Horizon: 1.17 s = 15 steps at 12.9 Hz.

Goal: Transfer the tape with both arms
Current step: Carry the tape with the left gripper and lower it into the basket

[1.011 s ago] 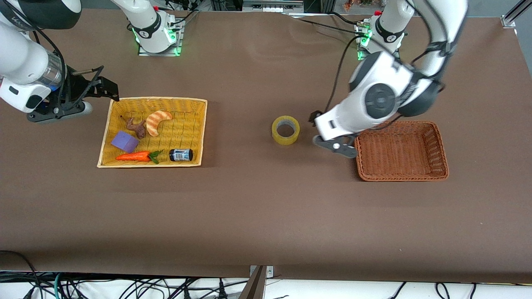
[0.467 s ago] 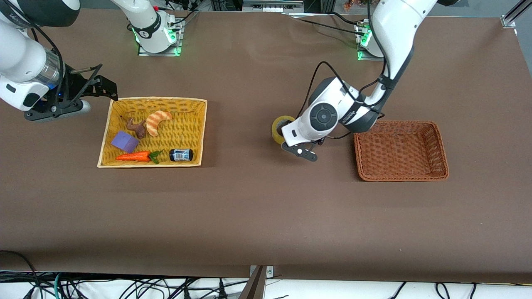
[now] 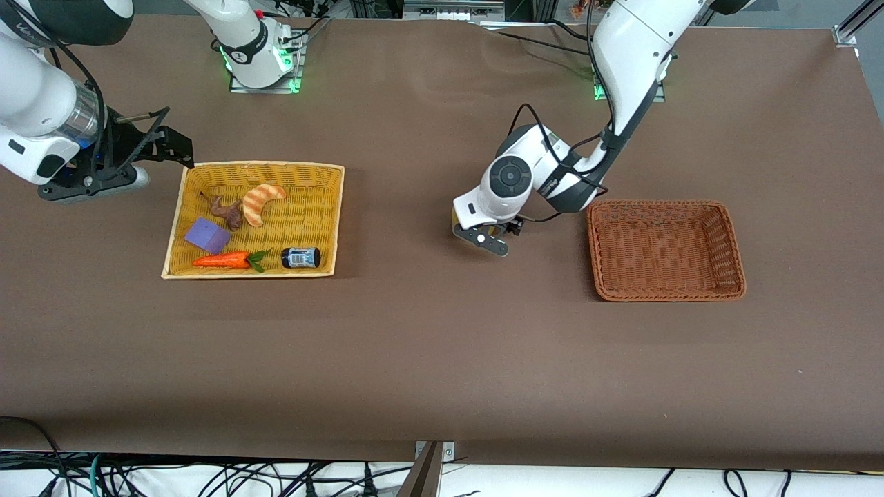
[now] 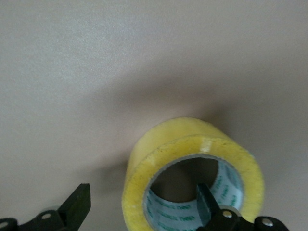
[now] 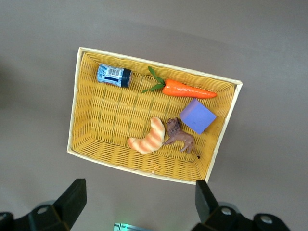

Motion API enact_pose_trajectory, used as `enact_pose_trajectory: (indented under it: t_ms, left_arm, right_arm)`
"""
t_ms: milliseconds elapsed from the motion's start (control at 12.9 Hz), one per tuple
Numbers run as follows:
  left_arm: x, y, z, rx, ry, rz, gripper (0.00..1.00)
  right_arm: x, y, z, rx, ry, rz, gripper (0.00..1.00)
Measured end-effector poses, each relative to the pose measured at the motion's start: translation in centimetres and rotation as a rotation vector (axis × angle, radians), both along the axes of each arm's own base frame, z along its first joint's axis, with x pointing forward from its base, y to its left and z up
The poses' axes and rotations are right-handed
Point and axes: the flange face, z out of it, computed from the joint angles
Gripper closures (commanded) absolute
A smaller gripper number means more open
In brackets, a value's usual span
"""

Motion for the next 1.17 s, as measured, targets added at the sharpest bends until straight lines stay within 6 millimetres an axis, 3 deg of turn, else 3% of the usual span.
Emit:
enact_pose_trajectory:
  t_ms: [156,233,389,544,700,778,933,1011,1167]
  left_arm:
    - [-0.4,-0.2,-0.9,0.035,-0.022,-0.052,0.91]
    - [-0.7,-0.5,-1.3,0.040,-0.021,-0.065,1.00]
    - [-1.0,-0.9,-1.4,0.041,-0.021,-0.075,1.00]
    - [-0.4,-0.7,-0.3,0.046,-0.028,-0.068,1.00]
    - [1.4,1.5,3.6,0.109,-0.009,-0.029,1.00]
    - [3.1,4.2,6.7,0.147,0.001,0.015,1.00]
    - [6.4,12.4,12.6,0.201,0.030,0.090,0.99]
    - [7.8,16.9,14.1,0.205,0.047,0.101,0.99]
    - [10.3,25.5,13.8,0.175,0.086,0.070,0.98]
  right_arm:
    - [0.0,0.0,0.0,-0.003,0.000,0.000,0.00]
    - [0.0,0.0,0.0,-0.003,0.000,0.000,0.00]
    - [0.0,0.0,0.0,-0.003,0.000,0.000,0.00]
    - [0.0,0.0,0.0,-0.003,0.000,0.000,0.00]
    - [0.0,-0.1,0.0,-0.004,0.000,0.000,0.00]
    - [0.0,-0.1,0.0,-0.004,0.000,0.000,0.00]
    - [0.0,-0.1,0.0,-0.004,0.000,0.000,0.00]
    - [0.0,-0.1,0.0,-0.004,0.000,0.000,0.00]
    - [0.0,-0.1,0.0,-0.004,0.000,0.000,0.00]
